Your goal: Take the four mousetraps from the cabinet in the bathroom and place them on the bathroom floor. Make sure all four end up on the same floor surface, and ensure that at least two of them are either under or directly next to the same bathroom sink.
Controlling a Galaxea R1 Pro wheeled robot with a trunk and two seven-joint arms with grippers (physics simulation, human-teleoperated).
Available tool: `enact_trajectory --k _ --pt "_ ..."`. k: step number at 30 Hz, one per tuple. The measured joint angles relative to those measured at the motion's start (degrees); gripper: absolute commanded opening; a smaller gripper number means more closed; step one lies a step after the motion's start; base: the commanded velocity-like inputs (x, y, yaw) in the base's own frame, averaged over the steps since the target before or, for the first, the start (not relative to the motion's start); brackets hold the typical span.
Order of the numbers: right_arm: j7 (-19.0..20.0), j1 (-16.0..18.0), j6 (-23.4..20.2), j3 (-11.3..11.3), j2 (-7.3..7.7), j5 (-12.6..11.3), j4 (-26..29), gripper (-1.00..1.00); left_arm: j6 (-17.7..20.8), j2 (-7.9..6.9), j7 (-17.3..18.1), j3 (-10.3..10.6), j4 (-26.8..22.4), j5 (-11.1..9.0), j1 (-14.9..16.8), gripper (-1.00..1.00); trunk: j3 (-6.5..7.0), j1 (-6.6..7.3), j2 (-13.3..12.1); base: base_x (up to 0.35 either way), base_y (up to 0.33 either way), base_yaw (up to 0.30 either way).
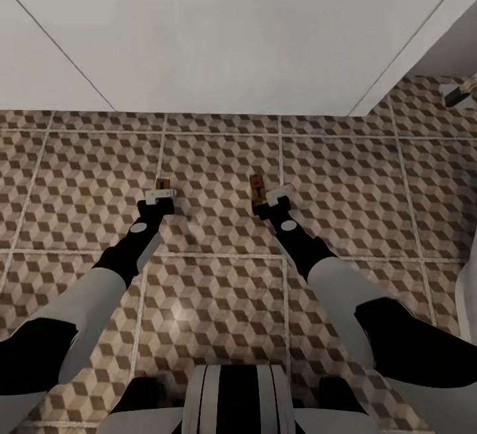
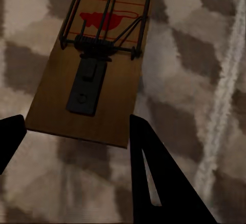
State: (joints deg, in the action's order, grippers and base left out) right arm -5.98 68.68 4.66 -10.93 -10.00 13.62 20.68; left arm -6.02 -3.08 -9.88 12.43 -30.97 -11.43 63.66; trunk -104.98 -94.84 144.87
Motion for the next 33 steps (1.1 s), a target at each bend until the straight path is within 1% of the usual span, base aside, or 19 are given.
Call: enact_trajectory --k 4,7,33 --pt "0.0 0.0 0.0 0.0 0.00 0.0 0.0 -1.00 0.0 0.04 0.0 0.0 -0.1 0.0 -0.3 -1.00 0.00 0.00 0.0 0.087 0.209 0.000" --pt "0.0 0.0 0.0 -0.1 0.00 0.0 0.0 -1.00 0.0 0.06 0.0 0.0 -0.1 0.0 -0.3 -1.00 0.00 -0.01 0.0 0.037 0.076 0.000" --pt "0.0 0.0 0.1 0.0 0.00 0.0 -0.5 -1.00 0.1 0.16 0.0 0.0 -0.2 0.0 -0.3 -1.00 0.00 0.00 0.0 0.009 0.004 0.000"
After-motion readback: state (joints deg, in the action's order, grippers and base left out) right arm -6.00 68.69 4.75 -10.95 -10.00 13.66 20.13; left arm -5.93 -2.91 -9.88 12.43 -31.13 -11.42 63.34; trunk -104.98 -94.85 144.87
